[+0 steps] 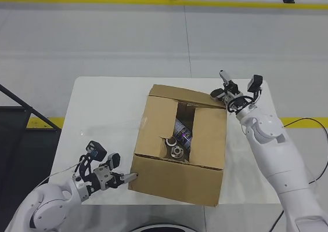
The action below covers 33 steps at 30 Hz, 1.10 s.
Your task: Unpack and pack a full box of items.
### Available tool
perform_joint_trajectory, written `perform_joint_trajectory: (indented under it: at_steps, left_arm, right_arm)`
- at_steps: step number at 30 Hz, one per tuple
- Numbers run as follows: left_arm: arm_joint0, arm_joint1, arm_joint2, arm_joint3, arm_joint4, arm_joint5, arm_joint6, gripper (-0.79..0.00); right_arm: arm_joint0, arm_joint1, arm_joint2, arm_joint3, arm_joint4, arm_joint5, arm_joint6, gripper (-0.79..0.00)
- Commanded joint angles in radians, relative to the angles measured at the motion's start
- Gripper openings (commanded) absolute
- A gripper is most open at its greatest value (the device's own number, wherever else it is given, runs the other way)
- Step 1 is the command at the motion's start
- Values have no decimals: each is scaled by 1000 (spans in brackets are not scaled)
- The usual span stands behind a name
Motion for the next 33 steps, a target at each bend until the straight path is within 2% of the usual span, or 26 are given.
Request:
perform_joint_trajectory:
  at_steps: [1, 7, 12, 14, 17, 22, 27, 33]
  left_arm:
    - [0, 1, 2, -1, 0, 2, 1, 0]
    - [16, 2, -12, -20, -27, 5, 56, 0]
    - [28, 4, -59, -24, -109, 16, 103, 0]
    - [29, 3, -76, -16, -124, 43, 132, 0]
    - [21, -1, -85, -4, -96, 148, 194, 0]
    - [-3, -11, -21, 0, -10, 277, 272, 0]
    - [-49, -20, 61, 27, 106, 369, 315, 0]
    - [-102, -27, 146, 57, 171, 398, 308, 0]
  right_arm:
    - [-5, 0, 8, -6, -1, -3, -6, 0]
    - [-70, 8, 62, -123, 36, -63, 45, 0]
    - [-169, 23, 98, -301, 34, -42, 141, 0]
    - [-205, 28, 102, -365, 45, -12, 207, 0]
    - [-238, 35, 100, -429, 44, 41, 294, 0]
    - [-272, 45, 115, -488, -4, 115, 325, 0]
    - [-275, 46, 120, -494, -7, 119, 318, 0]
    - [-285, 45, 103, -501, -35, 132, 311, 0]
